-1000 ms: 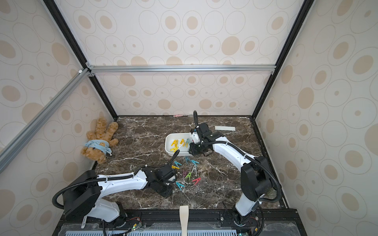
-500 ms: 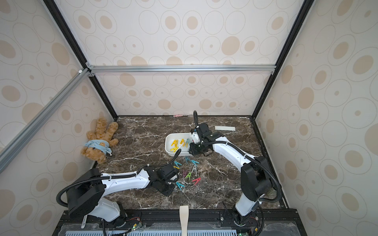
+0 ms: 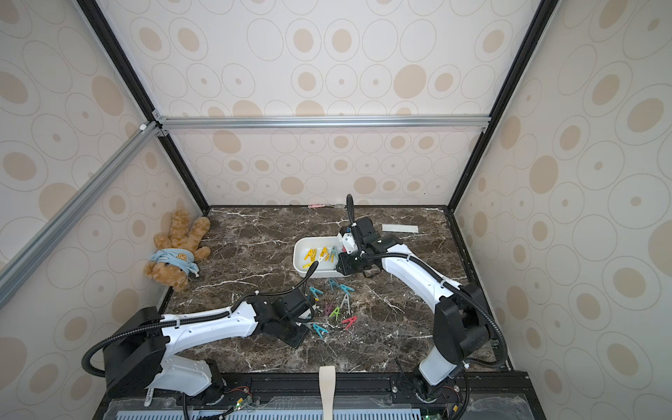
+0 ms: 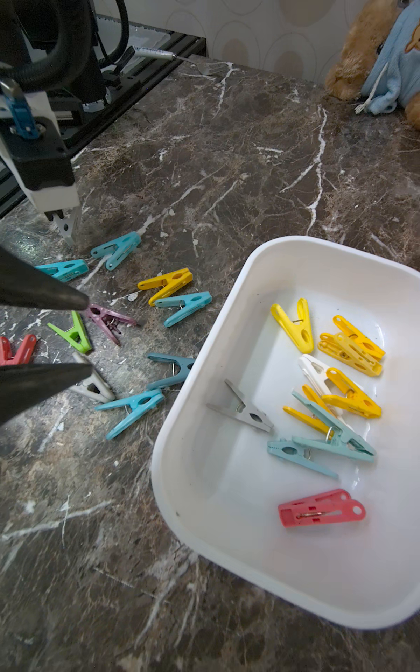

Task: Put the clothespins into the storage box
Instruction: Pick up the clothespin from the center of the board, then place the clothespin in the storage box.

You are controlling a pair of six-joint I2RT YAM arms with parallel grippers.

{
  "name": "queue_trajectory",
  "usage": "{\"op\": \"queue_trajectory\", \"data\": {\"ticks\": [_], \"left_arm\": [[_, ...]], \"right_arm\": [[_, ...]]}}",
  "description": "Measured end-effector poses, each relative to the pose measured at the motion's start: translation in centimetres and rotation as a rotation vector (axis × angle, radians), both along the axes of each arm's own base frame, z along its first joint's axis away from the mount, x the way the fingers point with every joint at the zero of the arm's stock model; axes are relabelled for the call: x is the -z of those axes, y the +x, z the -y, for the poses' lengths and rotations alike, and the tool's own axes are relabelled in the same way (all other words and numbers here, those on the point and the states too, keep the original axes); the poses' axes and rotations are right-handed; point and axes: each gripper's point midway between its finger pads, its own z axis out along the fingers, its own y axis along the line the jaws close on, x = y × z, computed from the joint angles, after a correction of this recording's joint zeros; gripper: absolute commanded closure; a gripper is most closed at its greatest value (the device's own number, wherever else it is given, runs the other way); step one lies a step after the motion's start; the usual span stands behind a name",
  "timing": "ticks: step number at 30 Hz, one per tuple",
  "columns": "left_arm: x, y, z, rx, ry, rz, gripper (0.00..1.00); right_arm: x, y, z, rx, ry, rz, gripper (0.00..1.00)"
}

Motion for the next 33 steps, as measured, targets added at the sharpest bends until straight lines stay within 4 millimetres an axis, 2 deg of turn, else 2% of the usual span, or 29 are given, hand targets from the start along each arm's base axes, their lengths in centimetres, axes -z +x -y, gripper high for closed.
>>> {"op": "queue_trajectory", "data": {"ticks": [3,8,10,12,15,20,26,33], "left_arm": [[-3.1,2.3,1.6,-0.028,-0.078,0.036,0.99],[-8.8,9.1,3.6,-0.107,-0.231,0.121,0.98],[-10.1,11.9,3.7,-0.136,-0.266,0.149,0.99],[-10.4,14.6,3.7,-0.161,-0.279,0.162,0.99],[-10.1,18.3,3.9,-0.18,-0.278,0.174,0.99],[-7.5,22.9,4.2,-0.209,-0.26,0.159,0.99],[-4.2,25.5,4.3,-0.23,-0.24,0.125,0.99],[-1.8,27.8,3.7,-0.265,-0.231,0.111,0.95]], "right_arm": [[-0.9,-0.6,0.6,0.006,0.004,0.026,0.72],[-1.1,-1.9,1.7,0.022,-0.012,0.038,0.72],[-0.8,-2.3,2.2,0.029,-0.026,0.034,0.72],[-0.2,-2.9,2.7,0.034,-0.041,0.02,0.72],[1.0,-3.7,3.3,0.041,-0.067,-0.014,0.72],[3.4,-5.6,4.5,0.067,-0.1,-0.079,0.72],[6.0,-7.7,4.7,0.08,-0.125,-0.149,0.72],[7.2,-7.9,4.2,0.098,-0.116,-0.167,0.67]]}}
